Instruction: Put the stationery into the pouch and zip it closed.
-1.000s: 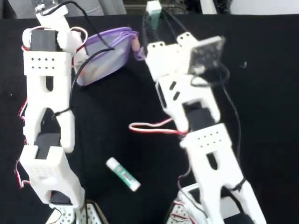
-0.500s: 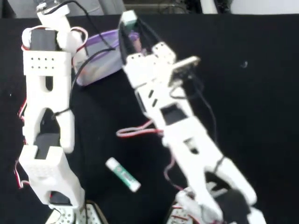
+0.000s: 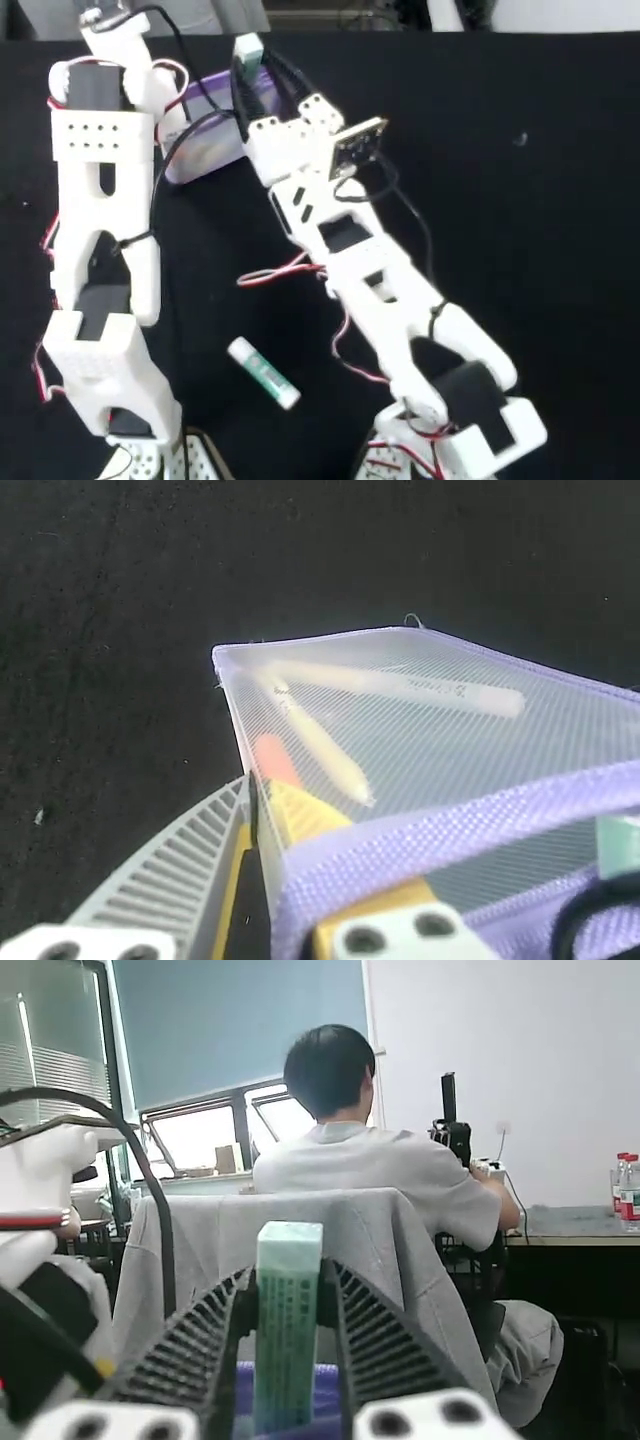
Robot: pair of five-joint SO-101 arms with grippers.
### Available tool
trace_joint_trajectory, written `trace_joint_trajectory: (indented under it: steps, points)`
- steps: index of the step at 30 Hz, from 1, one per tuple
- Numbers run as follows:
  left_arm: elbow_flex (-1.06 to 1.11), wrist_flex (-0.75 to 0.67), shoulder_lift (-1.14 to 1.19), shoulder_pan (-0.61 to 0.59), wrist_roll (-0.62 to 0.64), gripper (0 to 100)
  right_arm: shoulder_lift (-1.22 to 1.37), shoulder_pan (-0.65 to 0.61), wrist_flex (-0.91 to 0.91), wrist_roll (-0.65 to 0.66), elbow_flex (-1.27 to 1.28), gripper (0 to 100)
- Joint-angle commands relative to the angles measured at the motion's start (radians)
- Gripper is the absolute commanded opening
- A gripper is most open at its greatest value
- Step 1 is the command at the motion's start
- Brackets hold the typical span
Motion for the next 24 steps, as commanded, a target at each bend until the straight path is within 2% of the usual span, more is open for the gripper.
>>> trace_joint_trajectory:
  steps: [1,9,14,16,22,24]
  points:
    - [0.008,0.011,-0.003,0.001,-0.009,3,-0.007,-0.017,-0.014,-0.009,-0.035,1.1]
    - [0.061,-0.009,0.006,-0.013,-0.009,3,0.07,-0.021,0.087,-0.014,-0.074,2.8]
    - [0.093,-0.032,0.006,-0.019,-0.009,3,0.067,-0.021,0.114,-0.048,-0.079,21.5]
    - [0.091,-0.032,0.006,-0.019,-0.009,3,0.059,-0.021,0.114,-0.048,-0.079,25.4]
    - [0.091,-0.034,0.0,-0.022,-0.009,3,0.007,-0.02,0.115,-0.046,-0.062,24.8]
    - [0.091,-0.035,0.003,-0.025,-0.009,3,-0.03,-0.011,0.115,-0.002,-0.042,24.8]
